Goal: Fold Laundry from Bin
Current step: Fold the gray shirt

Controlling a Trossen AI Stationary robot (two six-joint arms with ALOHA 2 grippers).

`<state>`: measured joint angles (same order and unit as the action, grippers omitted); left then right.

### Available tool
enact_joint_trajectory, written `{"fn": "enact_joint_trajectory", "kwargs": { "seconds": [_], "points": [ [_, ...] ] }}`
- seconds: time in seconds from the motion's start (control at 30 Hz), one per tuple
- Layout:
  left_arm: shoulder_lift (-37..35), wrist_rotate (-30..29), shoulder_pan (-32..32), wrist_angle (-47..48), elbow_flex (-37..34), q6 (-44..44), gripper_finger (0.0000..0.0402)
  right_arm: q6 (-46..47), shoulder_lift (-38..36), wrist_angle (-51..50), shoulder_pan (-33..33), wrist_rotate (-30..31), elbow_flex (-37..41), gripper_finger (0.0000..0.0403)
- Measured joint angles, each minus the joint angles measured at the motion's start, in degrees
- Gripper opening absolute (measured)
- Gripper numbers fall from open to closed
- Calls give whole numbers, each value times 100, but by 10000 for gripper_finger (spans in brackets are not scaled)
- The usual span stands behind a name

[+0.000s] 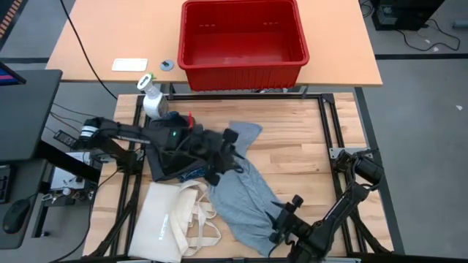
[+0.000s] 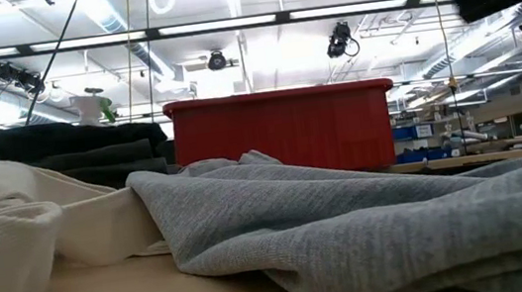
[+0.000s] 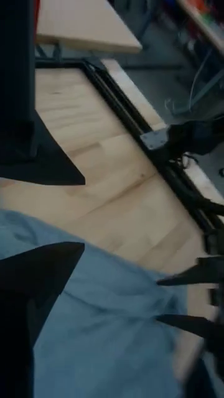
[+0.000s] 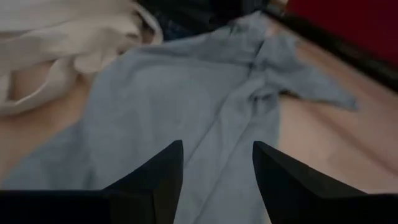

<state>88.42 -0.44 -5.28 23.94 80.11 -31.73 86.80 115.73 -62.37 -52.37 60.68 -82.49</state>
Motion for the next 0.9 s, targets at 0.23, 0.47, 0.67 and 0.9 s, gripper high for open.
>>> {"fn": "enact_joint_trajectory", "kwargs": {
  "seconds": [0.23,0.47,0.67,0.9],
  "points": [
    [-1075,-731,9,-2090,-2586,259,152,-143,4,91,720,43,142,200],
    [-1868,-397,-240,-6716,-4466,39,152,-2472,-22,1103,1949,-191,122,200],
    [-2464,-498,-542,-8186,-5863,127,152,-3697,-523,1635,2400,161,120,200],
    [-2895,-641,-592,-9063,-7094,237,152,-5958,-836,3027,3490,-895,122,200]
  ]
}}
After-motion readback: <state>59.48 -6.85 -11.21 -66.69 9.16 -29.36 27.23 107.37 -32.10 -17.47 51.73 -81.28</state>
